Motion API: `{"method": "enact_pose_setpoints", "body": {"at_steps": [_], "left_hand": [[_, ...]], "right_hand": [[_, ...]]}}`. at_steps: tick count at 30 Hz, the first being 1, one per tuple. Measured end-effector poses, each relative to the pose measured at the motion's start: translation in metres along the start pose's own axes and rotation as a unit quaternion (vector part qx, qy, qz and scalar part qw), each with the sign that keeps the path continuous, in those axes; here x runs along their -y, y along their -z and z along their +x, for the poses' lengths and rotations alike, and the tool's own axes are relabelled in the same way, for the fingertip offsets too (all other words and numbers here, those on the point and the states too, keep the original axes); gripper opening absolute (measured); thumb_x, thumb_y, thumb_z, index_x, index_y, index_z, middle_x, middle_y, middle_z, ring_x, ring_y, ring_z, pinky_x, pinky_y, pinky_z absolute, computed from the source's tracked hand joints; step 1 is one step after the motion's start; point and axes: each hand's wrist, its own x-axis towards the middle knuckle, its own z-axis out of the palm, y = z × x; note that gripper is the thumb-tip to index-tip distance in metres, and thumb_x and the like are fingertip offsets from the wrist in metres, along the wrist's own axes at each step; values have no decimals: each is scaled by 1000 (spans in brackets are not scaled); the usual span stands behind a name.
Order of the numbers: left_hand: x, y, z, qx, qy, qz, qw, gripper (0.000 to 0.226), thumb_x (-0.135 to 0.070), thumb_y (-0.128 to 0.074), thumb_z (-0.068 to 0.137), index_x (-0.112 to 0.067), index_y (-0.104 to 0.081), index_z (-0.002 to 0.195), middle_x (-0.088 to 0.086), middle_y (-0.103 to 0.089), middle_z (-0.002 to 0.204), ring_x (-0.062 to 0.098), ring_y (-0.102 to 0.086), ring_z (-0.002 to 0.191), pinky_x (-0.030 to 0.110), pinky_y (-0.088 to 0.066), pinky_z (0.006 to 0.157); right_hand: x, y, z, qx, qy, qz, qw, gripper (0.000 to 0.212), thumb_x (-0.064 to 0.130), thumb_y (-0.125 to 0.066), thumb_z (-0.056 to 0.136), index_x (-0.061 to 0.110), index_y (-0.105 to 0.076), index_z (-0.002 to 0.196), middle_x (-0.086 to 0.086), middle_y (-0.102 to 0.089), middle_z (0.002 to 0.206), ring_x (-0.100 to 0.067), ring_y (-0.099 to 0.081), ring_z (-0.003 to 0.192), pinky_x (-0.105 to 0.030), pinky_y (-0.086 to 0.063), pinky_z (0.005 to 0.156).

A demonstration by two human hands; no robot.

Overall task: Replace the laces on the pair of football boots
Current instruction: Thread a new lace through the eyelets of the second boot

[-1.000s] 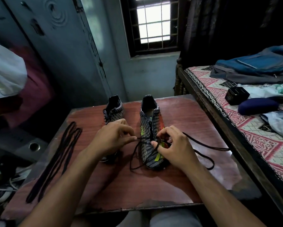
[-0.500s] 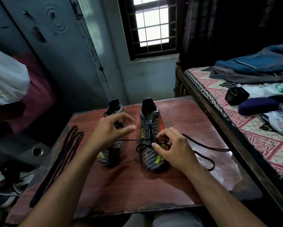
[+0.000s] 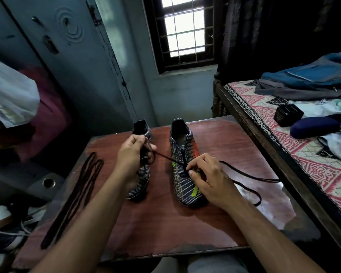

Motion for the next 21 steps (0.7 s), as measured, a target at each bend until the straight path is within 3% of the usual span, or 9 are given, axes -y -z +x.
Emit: {"method": "enact_pose_setpoints", "body": {"at_steps": [3, 6, 9, 11, 13, 17, 21], "left_hand": [[20, -14, -2, -4, 26, -21, 999, 22, -18, -48, 108, -17, -55, 87, -2, -42, 62, 16, -39, 55, 20, -43, 43], [37, -11, -7, 67, -57, 133, 987, 3, -23, -65, 100, -21, -66, 98, -10, -58, 75, 12, -57, 68, 24, -54, 55], [42, 2, -4, 172, -130, 361, 907, 25, -34, -83, 85, -35, -75, 109, -17, -62, 84, -5, -57, 75, 15, -47, 67], [35, 10, 4, 173, -194, 465, 846, 17, -35, -86, 81, -35, -78, 96, -12, -57, 79, -1, -54, 71, 22, -40, 65], [30, 15, 11, 179, -234, 492, 819, 10, -34, -85, 82, -37, -76, 85, -6, -54, 78, 6, -54, 71, 28, -41, 64], [29, 7, 18, 173, -261, 464, 829, 10, -32, -79, 89, -33, -70, 84, -7, -50, 84, 3, -50, 73, 25, -44, 68], [29, -13, 30, 133, -283, 481, 819, 6, -37, -75, 91, -31, -72, 91, -10, -49, 91, 10, -55, 80, 39, -54, 74]], "right_hand": [[-2, 0, 1, -15, 0, 11, 1000, 8, 28, -48, 102, 31, -55, 100, 16, -55, 99, -14, -53, 100, -43, -48, 89], [-3, 0, 0, 0, 0, 10, 1000, 5, 32, -57, 101, 34, -58, 105, 18, -55, 102, -11, -53, 103, -40, -51, 88], [-1, 1, 0, 16, 20, -4, 1000, 18, 35, -57, 101, 38, -65, 116, 16, -53, 106, -10, -52, 106, -32, -49, 91], [-1, 1, 1, 18, 39, -24, 999, 24, 30, -56, 103, 38, -69, 122, 15, -51, 107, -10, -51, 105, -29, -45, 94], [-1, 1, 0, 21, 54, -47, 997, 27, 25, -58, 103, 37, -70, 124, 13, -50, 108, -11, -50, 103, -30, -44, 94], [0, 1, -1, 19, 77, -83, 993, 25, 21, -64, 99, 33, -72, 118, 11, -51, 109, -12, -50, 102, -31, -48, 90], [3, -2, 0, 2, 99, -90, 991, 18, 19, -67, 97, 28, -73, 111, 11, -53, 105, -14, -53, 96, -32, -51, 85]]}}
